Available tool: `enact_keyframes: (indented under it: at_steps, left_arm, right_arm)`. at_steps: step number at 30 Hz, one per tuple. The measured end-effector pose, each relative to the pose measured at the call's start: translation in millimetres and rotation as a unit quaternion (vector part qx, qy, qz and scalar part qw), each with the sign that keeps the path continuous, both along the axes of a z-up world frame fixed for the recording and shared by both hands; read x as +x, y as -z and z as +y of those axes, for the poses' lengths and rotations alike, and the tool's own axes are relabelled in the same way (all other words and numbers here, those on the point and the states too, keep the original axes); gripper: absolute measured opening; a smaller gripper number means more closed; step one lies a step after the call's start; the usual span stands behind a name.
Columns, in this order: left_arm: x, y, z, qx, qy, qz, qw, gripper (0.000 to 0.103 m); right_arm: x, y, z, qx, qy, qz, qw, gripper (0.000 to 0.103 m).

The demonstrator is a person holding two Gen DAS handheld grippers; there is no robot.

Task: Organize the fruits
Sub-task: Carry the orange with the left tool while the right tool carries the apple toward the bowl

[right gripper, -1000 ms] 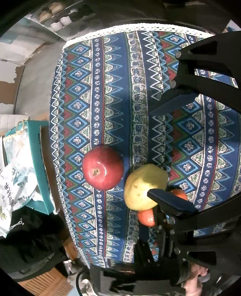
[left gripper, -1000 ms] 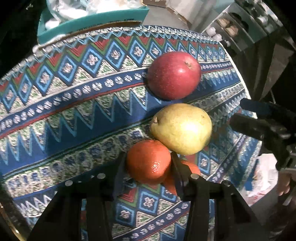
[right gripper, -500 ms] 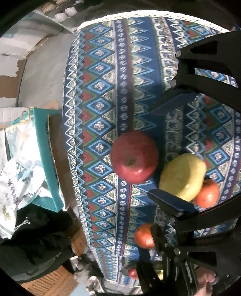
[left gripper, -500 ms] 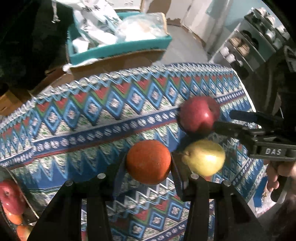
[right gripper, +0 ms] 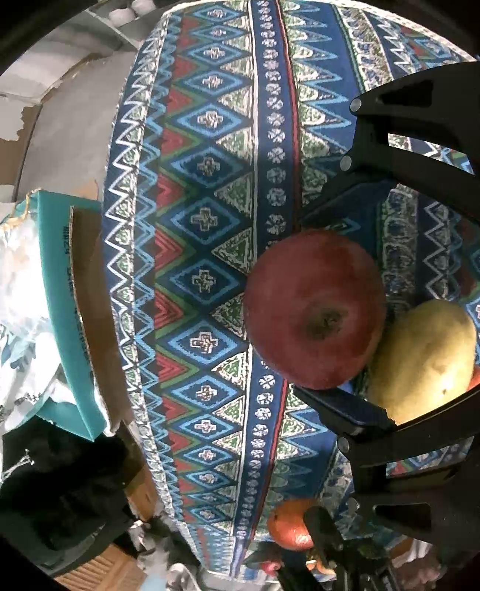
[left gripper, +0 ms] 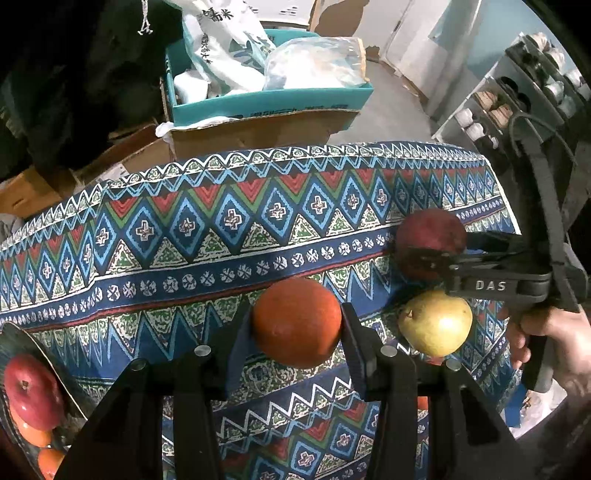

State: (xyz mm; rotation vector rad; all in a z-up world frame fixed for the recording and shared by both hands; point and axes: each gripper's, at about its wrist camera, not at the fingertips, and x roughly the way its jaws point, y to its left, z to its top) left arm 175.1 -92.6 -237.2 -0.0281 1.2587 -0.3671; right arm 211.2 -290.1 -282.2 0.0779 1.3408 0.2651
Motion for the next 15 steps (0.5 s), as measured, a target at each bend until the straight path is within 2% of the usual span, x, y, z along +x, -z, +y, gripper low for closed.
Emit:
enact_keyframes:
  at_steps: [3, 9, 15]
  left_arm:
    - [0, 1, 1, -0.001, -0.001, 0.002, 1.0, 0.047]
    - [-6, -3, 2, 0.0, 0.0, -0.002, 1.0, 0.047]
    - [-16, -20, 9, -0.004, -0.007, -0.02, 0.9998, 0.047]
  right_arm:
    - [-1, -3, 1, -0.001, -0.005, -0.009, 1.0, 0.078]
    - [-10, -9, 2, -0.035, -0.004, -0.036, 0.999, 0.077]
    - [-18, -37, -4, -0.033, 0.003, -0.07, 0.997, 0.077]
